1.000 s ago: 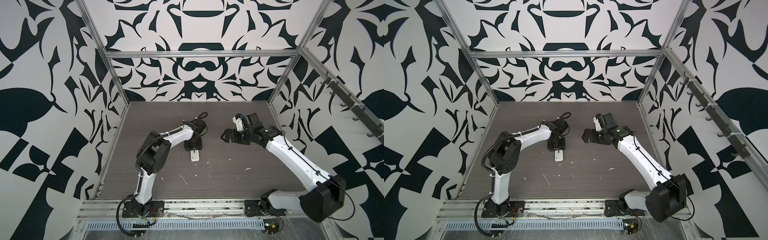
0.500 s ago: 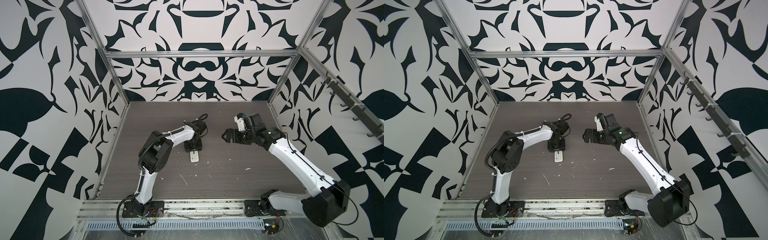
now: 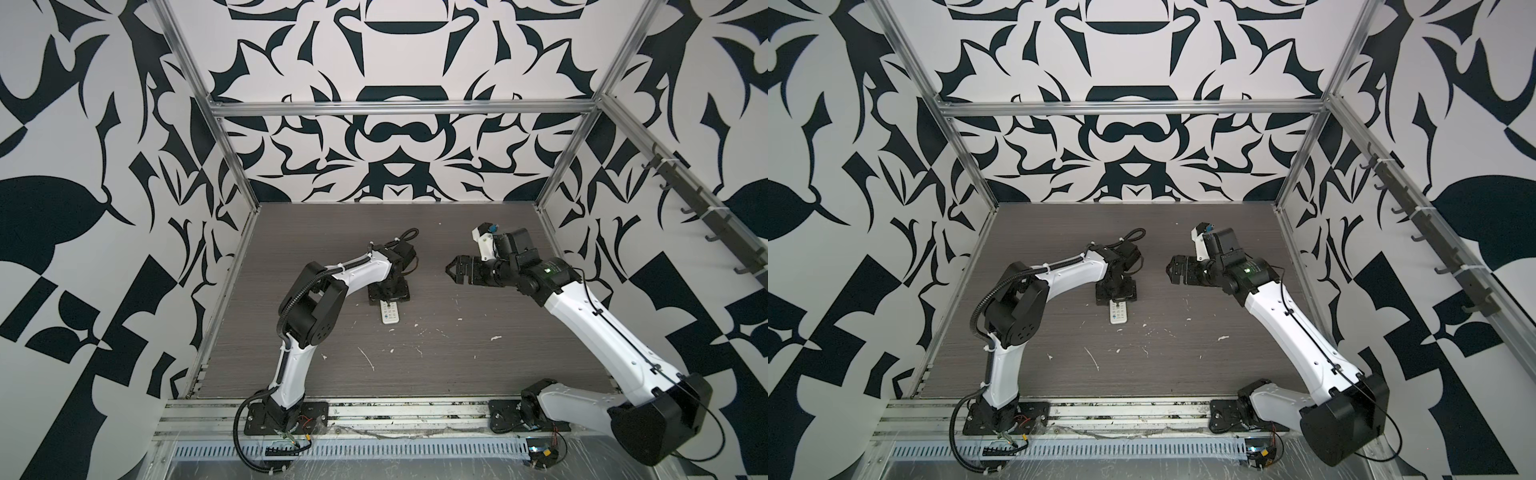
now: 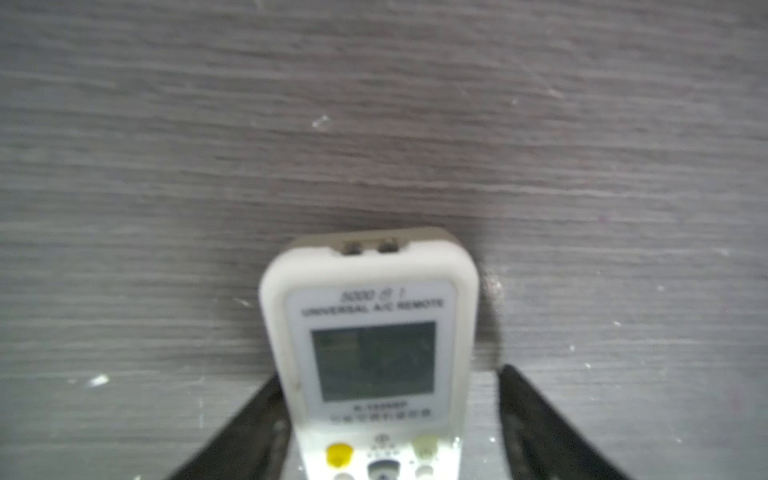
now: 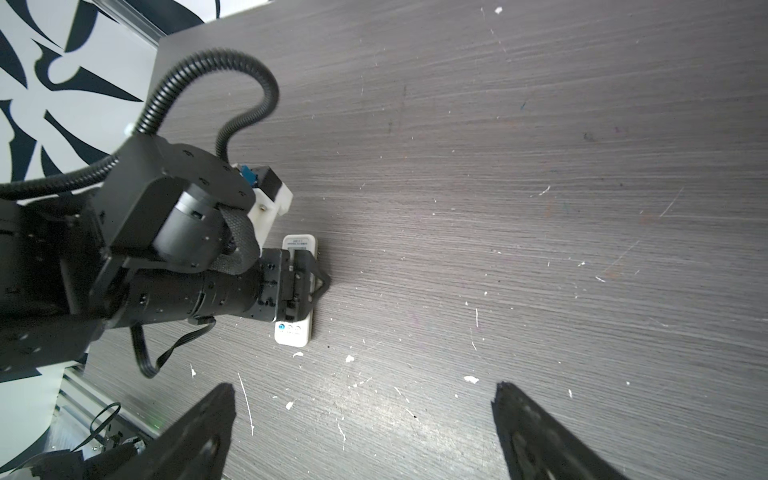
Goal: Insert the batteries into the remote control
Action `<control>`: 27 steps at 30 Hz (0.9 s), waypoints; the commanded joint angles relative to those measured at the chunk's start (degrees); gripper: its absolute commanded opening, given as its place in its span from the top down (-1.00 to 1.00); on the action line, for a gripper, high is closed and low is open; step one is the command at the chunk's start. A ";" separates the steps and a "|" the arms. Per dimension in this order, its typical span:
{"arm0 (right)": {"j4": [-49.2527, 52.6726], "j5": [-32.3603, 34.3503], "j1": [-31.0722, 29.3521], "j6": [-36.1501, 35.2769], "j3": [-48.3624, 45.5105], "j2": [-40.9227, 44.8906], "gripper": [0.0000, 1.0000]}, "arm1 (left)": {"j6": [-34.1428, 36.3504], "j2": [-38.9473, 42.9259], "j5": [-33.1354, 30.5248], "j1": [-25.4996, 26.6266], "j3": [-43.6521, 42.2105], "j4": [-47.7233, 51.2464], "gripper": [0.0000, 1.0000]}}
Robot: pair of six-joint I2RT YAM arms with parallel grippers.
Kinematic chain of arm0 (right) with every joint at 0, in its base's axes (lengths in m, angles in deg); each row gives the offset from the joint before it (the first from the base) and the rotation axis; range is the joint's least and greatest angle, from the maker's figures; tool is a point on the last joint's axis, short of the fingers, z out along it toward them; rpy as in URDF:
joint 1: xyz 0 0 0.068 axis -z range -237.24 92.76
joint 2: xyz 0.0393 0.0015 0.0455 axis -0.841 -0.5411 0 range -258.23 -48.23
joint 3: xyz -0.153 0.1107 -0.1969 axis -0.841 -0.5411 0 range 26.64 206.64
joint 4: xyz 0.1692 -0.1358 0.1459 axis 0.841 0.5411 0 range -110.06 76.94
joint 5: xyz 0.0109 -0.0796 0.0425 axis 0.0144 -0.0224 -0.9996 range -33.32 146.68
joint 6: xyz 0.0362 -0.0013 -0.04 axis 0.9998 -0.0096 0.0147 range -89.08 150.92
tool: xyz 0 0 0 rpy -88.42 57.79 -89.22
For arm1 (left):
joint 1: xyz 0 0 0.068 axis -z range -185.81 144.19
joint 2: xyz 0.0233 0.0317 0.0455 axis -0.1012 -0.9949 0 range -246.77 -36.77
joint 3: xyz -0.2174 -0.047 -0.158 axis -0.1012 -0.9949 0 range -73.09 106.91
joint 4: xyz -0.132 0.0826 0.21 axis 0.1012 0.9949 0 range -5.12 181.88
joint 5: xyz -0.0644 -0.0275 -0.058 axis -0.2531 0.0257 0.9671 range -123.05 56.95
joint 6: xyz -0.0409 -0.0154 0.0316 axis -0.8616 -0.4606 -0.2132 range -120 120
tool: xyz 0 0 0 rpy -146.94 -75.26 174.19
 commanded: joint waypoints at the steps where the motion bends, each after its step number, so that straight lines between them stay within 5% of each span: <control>1: -1.24 1.84 0.02 -1.21 1.08 1.91 -0.98 | -0.41 2.89 1.58 0.17 0.06 2.07 -0.99; 13: -1.22 15.76 0.02 -3.94 -3.16 10.28 -0.99 | 7.50 26.09 -0.58 -3.68 -8.71 6.88 -0.99; 18: -6.50 23.40 0.02 -9.59 -12.10 19.49 -0.99 | 13.95 43.63 -2.62 -12.54 -19.99 3.64 -0.98; 23: -12.05 40.30 0.19 -10.11 -21.80 27.50 -0.99 | 18.51 61.38 -8.52 -23.51 -30.21 0.57 -0.99; 27: -17.97 51.85 0.99 -8.76 -29.38 27.84 -0.99 | 19.73 66.77 -13.91 -30.63 -34.79 -3.14 -0.99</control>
